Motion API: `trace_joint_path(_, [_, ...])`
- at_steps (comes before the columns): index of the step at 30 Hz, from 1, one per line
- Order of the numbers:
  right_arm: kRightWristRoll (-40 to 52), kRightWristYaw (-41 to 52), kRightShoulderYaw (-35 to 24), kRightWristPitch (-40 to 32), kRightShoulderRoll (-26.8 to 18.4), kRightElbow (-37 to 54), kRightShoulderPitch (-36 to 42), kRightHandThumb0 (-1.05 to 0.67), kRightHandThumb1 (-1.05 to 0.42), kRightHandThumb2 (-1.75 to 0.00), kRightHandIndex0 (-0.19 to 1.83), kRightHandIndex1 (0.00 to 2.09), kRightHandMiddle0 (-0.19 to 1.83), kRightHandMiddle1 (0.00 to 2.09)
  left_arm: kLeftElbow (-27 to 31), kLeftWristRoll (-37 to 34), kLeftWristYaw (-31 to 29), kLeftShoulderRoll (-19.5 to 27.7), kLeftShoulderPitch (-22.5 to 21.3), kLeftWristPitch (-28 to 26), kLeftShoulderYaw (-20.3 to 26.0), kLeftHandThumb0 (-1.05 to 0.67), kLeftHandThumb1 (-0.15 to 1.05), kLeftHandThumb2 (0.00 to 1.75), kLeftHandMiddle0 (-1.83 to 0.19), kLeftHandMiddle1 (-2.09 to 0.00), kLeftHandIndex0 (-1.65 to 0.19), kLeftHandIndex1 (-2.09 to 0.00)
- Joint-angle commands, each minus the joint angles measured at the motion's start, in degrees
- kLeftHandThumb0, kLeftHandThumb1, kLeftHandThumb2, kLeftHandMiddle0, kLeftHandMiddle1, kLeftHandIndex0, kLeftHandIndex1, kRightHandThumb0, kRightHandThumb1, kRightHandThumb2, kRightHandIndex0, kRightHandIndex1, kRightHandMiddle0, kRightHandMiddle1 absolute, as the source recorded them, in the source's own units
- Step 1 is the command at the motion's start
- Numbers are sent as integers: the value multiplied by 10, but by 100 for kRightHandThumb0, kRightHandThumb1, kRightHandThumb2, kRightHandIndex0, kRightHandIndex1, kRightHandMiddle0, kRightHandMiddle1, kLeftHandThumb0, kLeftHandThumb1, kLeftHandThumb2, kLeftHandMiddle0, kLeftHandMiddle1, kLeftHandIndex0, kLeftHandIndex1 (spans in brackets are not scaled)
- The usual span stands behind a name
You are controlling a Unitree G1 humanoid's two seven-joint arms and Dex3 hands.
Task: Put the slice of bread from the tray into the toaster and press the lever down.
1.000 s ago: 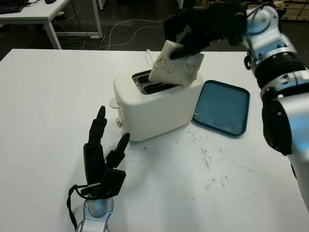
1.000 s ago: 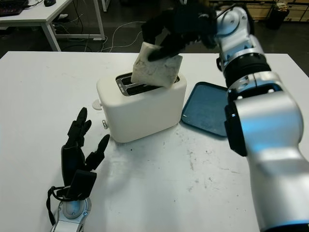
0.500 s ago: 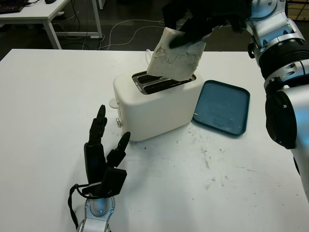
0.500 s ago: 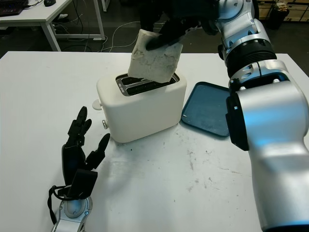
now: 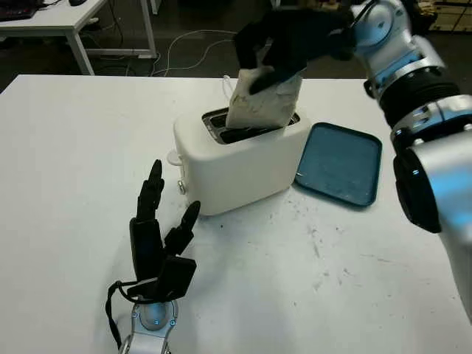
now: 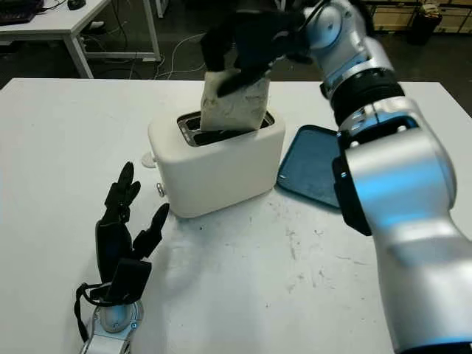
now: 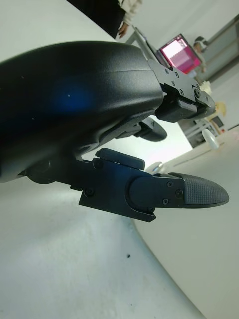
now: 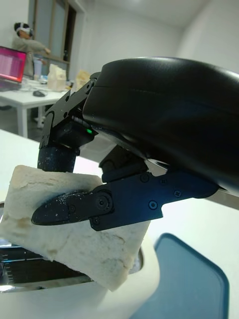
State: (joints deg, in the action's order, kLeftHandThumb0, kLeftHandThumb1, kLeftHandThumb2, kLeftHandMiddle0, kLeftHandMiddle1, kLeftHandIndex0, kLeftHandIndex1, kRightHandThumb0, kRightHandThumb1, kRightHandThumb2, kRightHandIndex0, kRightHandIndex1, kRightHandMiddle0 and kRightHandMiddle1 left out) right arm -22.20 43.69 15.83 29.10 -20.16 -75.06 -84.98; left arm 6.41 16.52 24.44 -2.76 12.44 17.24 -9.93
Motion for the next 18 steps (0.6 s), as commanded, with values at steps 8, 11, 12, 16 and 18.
trace_joint_path(8, [-11,-33,14,31,4,5,20,-35,-92,-16,111,175,93,175,-11,0,4,-24,-7,8,-3,-61,92,31,-1,-66,-24,0])
trace_joint_path(11, [-11,-33,16,36,2,5,19,-34,-92,-16,110,175,92,175,-15,1,6,-24,-10,9,-2,-61,92,30,-1,-66,-25,0])
trace_joint_path(12, [-11,-33,17,35,1,5,17,-34,-92,-15,110,175,92,175,-15,1,6,-24,-11,8,-1,-61,92,30,-1,-66,-25,0])
trace_joint_path(16, [-11,-26,19,27,-5,3,8,-37,-92,-12,108,175,89,175,-21,4,12,-24,-14,15,0,-62,92,29,-1,-66,-25,-1])
trace_joint_path(18, [-7,-19,17,28,-7,3,6,-39,-92,-12,108,175,88,175,-23,3,13,-22,-15,16,0,-62,92,30,-2,-67,-25,-1])
